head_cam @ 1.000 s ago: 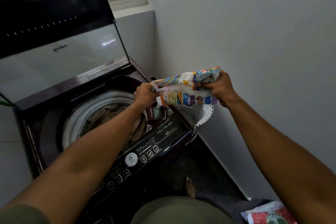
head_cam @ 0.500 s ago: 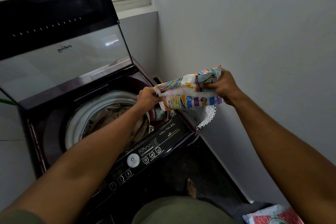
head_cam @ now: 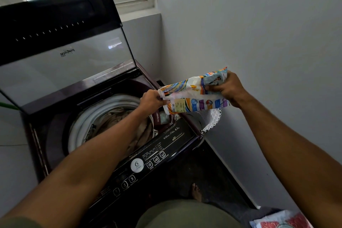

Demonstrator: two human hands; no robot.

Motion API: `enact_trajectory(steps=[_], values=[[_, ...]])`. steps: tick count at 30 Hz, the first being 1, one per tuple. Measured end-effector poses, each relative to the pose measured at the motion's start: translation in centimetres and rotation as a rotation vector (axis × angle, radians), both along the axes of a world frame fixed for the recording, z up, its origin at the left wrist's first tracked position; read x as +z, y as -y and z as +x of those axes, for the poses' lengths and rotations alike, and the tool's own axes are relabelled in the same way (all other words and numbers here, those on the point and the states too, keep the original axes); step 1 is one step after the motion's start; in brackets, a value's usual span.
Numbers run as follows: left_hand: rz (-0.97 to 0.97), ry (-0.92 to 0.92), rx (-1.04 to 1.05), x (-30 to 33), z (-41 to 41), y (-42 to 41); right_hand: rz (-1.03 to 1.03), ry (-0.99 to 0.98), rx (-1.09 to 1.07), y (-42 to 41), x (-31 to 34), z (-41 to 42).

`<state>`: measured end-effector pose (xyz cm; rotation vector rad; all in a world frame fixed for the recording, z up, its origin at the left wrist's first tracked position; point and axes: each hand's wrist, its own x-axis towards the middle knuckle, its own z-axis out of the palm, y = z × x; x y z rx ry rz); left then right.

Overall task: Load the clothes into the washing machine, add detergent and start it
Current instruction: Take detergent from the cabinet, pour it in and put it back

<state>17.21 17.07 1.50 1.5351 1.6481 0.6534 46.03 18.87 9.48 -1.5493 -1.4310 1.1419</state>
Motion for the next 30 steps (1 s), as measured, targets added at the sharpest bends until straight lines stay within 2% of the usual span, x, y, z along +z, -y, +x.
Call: enact_trajectory(steps=[7,15,21,26,30], values=[[0.081,0.052,0.041,0.7,0.3,-0.6,0.039,-0.023,-0.037,0.1,-0.4,-0.1],[0.073,-0.103,0.04,0.3,0.3,-1.3,0.043,-0.04,-0.049,0.6,0.0,-0.1],[0.087,0.059,0.036,0.8,0.3,-0.6,0.032,-0.036,-0.021,0.6,0.1,0.0],[0.051,-0.073,0.016,0.5,0.2,-0.4,0.016,-0.027,-0.007,0.3,0.0,0.1],[0.047,-0.058,0.02,1.0,0.5,-0.4,0.006,-0.039,-0.034,0.1,-0.5,0.4]])
